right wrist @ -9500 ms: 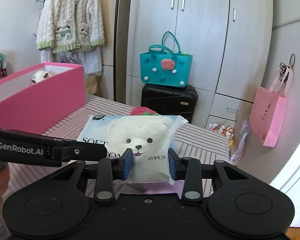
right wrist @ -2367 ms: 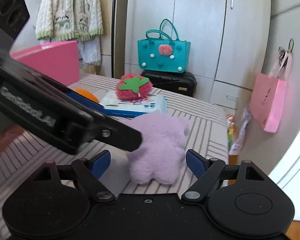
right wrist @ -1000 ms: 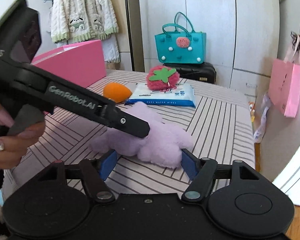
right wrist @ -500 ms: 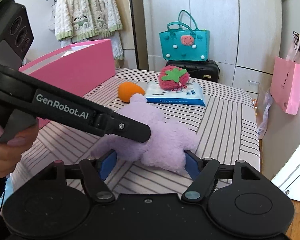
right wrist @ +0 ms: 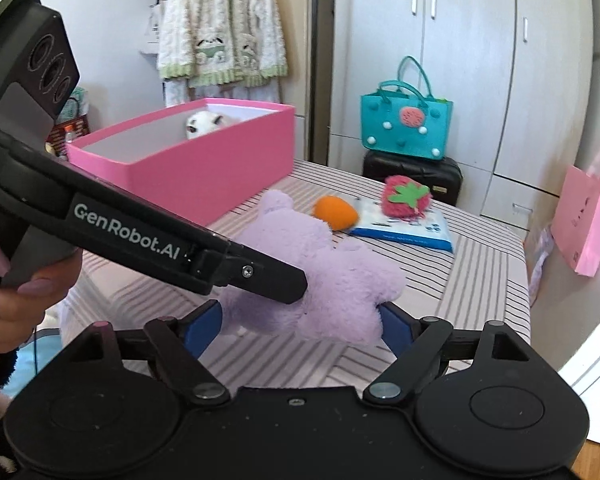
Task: Organize soft objects
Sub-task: 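Lift the lilac plush with both tools and carry it over the pink box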
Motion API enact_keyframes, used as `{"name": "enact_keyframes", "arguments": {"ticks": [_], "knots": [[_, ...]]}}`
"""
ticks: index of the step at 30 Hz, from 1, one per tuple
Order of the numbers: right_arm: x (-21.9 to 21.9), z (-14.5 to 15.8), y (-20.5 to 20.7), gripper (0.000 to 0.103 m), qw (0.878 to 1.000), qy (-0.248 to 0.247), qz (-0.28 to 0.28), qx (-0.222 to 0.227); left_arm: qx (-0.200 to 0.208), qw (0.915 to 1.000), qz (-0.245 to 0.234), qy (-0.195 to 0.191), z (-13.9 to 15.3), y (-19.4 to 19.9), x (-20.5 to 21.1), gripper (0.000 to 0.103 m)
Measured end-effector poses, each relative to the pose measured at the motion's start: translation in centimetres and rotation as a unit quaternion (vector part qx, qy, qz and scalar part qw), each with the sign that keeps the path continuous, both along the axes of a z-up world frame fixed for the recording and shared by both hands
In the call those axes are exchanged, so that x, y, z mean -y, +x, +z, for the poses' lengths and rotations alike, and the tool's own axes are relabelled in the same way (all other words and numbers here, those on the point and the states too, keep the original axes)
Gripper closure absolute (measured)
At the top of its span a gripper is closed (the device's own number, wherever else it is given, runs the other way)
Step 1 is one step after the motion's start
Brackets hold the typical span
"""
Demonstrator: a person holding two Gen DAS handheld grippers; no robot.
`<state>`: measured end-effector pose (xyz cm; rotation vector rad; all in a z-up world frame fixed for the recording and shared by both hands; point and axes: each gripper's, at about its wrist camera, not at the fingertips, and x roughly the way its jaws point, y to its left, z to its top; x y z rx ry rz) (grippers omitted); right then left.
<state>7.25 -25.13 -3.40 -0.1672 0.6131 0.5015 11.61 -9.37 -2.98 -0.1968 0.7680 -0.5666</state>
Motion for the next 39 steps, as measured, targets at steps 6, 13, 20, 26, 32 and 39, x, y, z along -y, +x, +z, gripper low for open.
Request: {"name": "enact_keyframes", "arguments": {"ticks": [6, 13, 20, 26, 32, 39], "knots": [[-1.9, 1.1, -1.7, 0.016, 1.000, 0.000, 0.024, -0.016, -0.024, 0.9997, -0.005, -0.006, 0.5, -2.1, -2.6, 0.058], [-4.1, 3.3, -3.1, 0.016, 0.998, 0.009, 0.063, -0.012, -0.008, 0.9998, -0.011, 0.015, 2.7, -4.3, -5.3, 0.058], [-5.7, 5.7, -4.0, 0.016, 0.995, 0.017, 0.096, 0.003, 0.003, 0.9998, -0.009, 0.016, 5.1, -5.8, -7.7, 0.058], [-7.0, 7.0, -3.5, 0.016, 0.994, 0.025, 0.108, -0.002, 0.017, 0.9994, -0.015, 0.026, 6.6, -6.4, -9.1, 0.058], [-8.4, 7.9, -2.1, 0.016, 0.991, 0.037, 0.126, -0.017, 0.023, 0.9991, -0.013, 0.033, 7.6, -6.2, -10.7, 0.059], [-10.8, 9.0, 0.6, 0.020, 0.989, 0.037, 0.140, -0.015, 0.058, 0.9979, 0.002, 0.029, 8.7, -5.4, -13.1, 0.058]]}}
